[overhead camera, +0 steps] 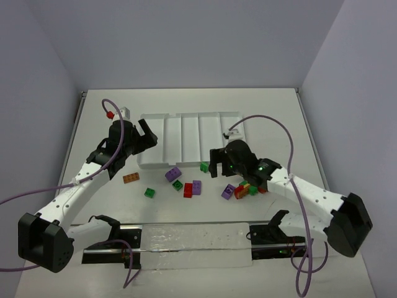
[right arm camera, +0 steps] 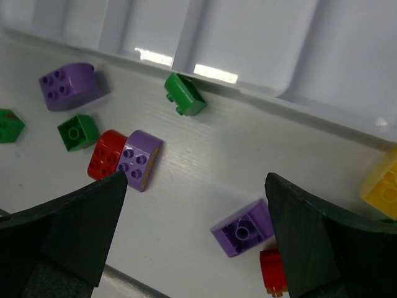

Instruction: Sort the legos into containers by color

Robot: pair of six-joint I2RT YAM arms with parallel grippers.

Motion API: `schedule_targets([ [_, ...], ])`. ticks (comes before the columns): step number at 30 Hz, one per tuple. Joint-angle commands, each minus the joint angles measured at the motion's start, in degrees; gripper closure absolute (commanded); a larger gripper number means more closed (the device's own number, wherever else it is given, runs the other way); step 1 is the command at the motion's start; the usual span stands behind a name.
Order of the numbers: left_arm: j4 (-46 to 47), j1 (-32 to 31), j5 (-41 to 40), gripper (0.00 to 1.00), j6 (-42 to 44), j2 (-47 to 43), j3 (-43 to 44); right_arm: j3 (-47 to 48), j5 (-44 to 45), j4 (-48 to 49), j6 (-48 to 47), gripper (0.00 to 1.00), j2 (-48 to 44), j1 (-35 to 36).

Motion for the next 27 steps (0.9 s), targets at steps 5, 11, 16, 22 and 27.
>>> schedule_targets([
  [5, -0.94, -0.22, -0.96, 0.02, 0.43, -1.41, 2.43, 2.98, 1.35, 8.7, -5.2, 0.07, 9.62, 4.95],
  [11, -1.41, -0.22, -1.14, 0.02, 0.54, -1.15, 2.57, 5.13, 4.0, 11.33, -5.71, 0.07, 16.05, 4.96],
  [16, -2.21, -0.22, -2.34, 0.02, 0.93, -1.32, 2.67, 7.25, 4.14, 12.94, -6.3, 0.07, 19.63, 4.88],
  [22, -3.08, -0.22, -2.59, 0.02, 1.33, -1.19, 3.36, 10.09, 3.37, 13.65, -8.56, 0.07, 23.36, 4.87],
  [27, -3.87, -0.22, -3.05, 0.02, 1.29, -1.07, 3.63, 11.7, 1.86, 13.78, -9.19, 0.09, 26.42, 4.87],
])
